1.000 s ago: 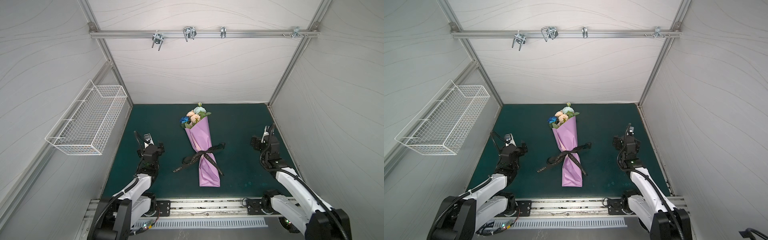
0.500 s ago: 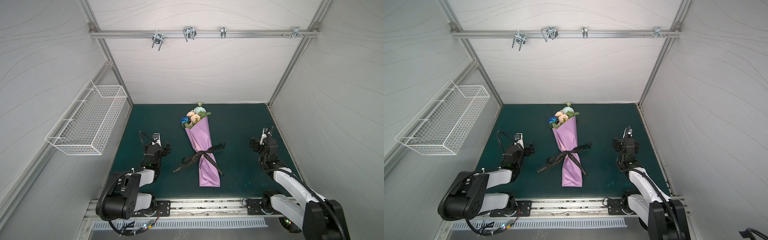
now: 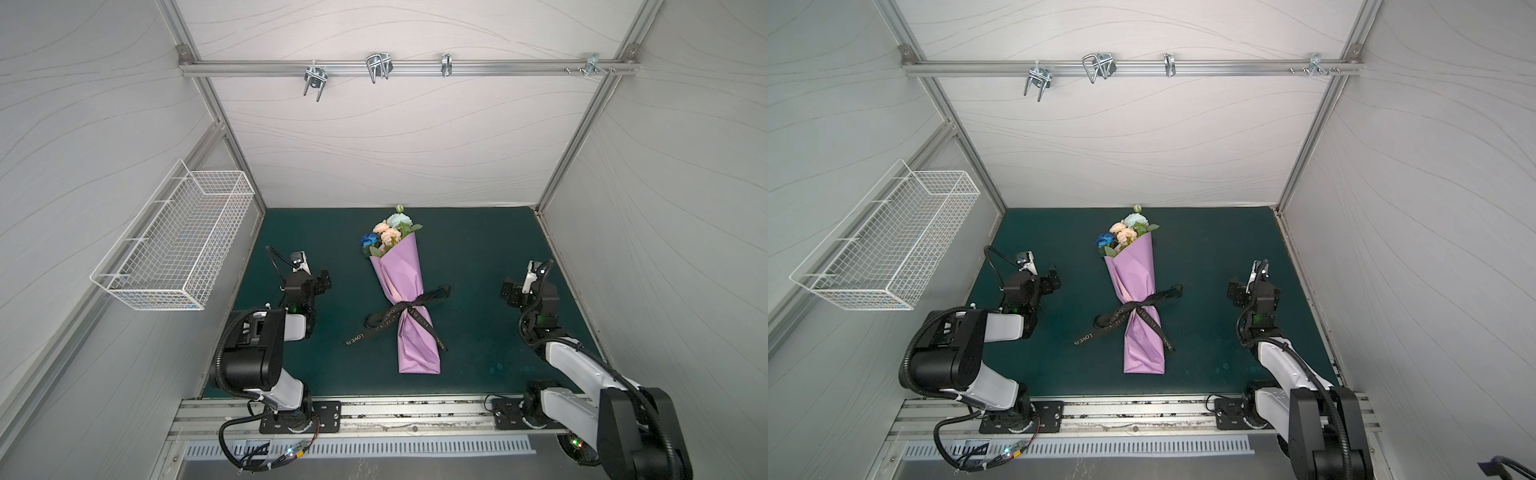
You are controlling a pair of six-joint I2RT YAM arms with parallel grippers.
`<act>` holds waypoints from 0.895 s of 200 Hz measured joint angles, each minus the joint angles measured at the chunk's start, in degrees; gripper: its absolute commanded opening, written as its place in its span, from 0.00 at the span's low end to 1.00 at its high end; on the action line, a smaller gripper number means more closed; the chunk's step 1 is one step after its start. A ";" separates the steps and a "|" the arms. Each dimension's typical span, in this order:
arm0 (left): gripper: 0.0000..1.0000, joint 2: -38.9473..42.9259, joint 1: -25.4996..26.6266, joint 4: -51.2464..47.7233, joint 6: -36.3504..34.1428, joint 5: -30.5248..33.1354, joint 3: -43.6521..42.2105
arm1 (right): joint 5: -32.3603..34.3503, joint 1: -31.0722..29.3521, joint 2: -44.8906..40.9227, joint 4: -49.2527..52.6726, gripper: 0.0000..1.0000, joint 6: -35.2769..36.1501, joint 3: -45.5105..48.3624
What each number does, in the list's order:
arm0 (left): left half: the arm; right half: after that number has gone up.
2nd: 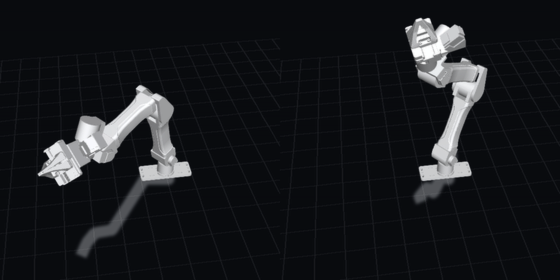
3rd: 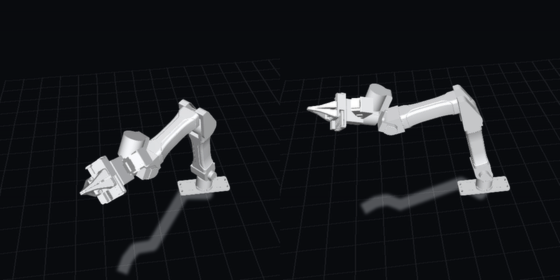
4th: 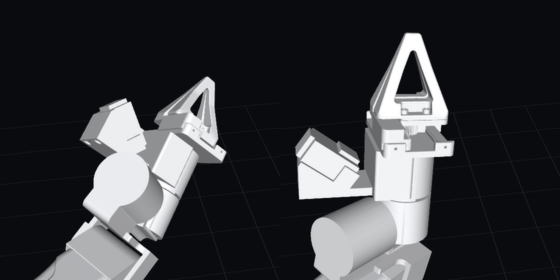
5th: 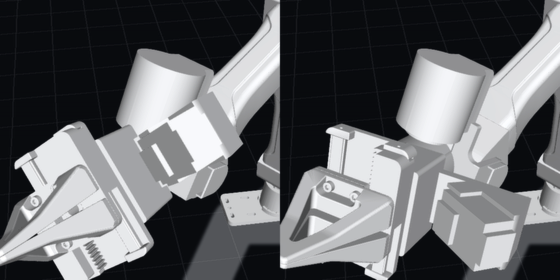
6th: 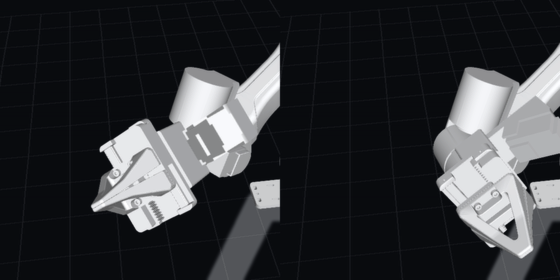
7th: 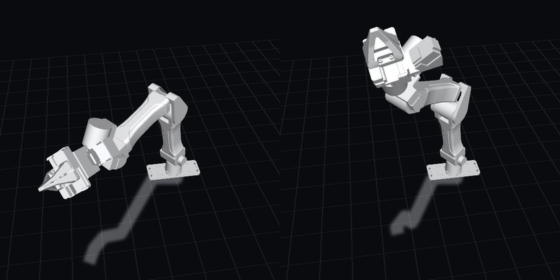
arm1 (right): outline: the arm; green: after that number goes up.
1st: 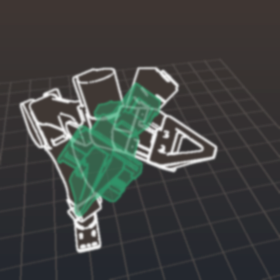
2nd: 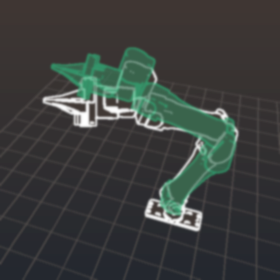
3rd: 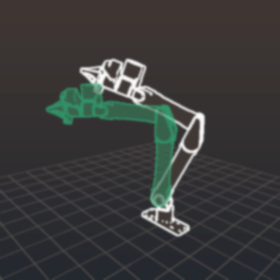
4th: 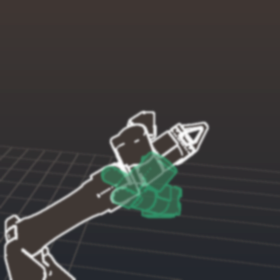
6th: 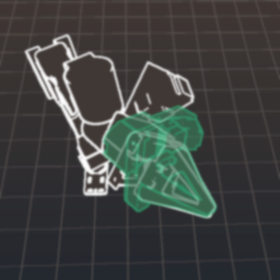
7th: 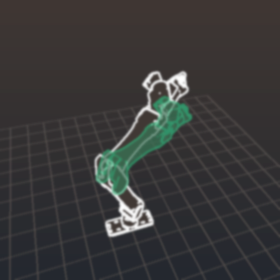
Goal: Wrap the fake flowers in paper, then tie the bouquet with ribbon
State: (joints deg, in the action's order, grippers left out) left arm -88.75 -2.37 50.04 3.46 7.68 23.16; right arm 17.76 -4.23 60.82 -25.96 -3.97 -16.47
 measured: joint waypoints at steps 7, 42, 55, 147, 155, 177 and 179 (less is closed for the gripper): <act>0.99 0.00 0.00 -0.17 0.13 0.00 -0.02 | -0.35 0.26 0.92 -1.20 0.99 0.11 0.39; 0.99 0.00 0.00 -1.84 0.42 -0.02 -0.24 | -3.58 0.61 6.99 -7.23 0.99 1.81 0.87; 0.99 -0.02 0.00 -2.14 0.42 -0.02 -0.24 | -5.60 0.61 8.90 -9.14 0.99 2.56 0.85; 0.99 -0.02 0.00 -2.27 0.44 0.00 -0.26 | -23.21 0.61 25.20 -24.65 0.99 5.11 -1.27; 0.99 -0.02 0.00 -2.27 0.44 0.00 -0.26 | -23.67 0.61 26.84 -25.57 0.99 5.14 -1.29; 0.99 0.00 0.00 -2.27 0.44 0.00 -0.26 | -24.70 0.61 28.61 -24.17 0.99 5.42 -3.10; 0.99 -0.02 0.00 -2.27 0.44 0.00 -0.26 | -24.72 0.61 28.61 -23.89 0.99 5.46 -3.45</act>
State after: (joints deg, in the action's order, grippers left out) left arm -88.77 -2.37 47.77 3.90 7.68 22.90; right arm -6.96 -3.62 89.43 -49.84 1.50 -19.92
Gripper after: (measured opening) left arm 0.989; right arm 0.992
